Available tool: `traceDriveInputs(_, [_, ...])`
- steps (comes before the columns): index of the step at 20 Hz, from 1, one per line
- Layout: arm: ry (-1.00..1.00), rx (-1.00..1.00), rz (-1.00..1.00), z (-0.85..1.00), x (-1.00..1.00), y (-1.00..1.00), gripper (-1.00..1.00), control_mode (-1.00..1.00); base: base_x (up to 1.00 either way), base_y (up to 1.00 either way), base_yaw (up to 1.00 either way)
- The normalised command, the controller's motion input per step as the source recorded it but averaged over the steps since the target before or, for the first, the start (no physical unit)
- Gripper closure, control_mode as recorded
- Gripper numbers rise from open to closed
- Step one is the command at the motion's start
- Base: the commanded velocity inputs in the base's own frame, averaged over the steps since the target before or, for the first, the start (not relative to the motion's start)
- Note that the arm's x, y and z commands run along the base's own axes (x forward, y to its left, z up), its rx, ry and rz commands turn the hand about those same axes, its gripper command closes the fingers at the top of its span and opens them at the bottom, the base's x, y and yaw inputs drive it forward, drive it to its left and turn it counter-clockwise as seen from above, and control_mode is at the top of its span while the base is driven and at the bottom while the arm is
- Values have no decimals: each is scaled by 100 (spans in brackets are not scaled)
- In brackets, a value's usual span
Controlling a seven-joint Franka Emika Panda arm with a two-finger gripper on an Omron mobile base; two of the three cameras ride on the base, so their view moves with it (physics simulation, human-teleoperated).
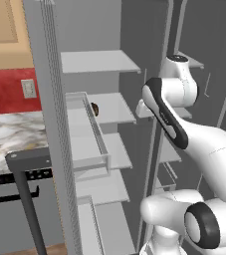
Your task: Pick up the frozen steak from the freezer, place it on any shelf in the fridge, and close the fridge and freezer doors when done.
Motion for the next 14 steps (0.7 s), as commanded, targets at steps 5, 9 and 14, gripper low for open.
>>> traceDriveInputs(5, [-11, 0, 0, 0, -38, 0, -100, -100, 0, 0, 0])
traceDriveInputs(9, [-23, -2, 0, 0, -60, 0, -100, -100, 0, 0, 0])
traceDriveInputs(14, [-22, -4, 0, -1, -54, 0, -100, -100, 0, 0, 0])
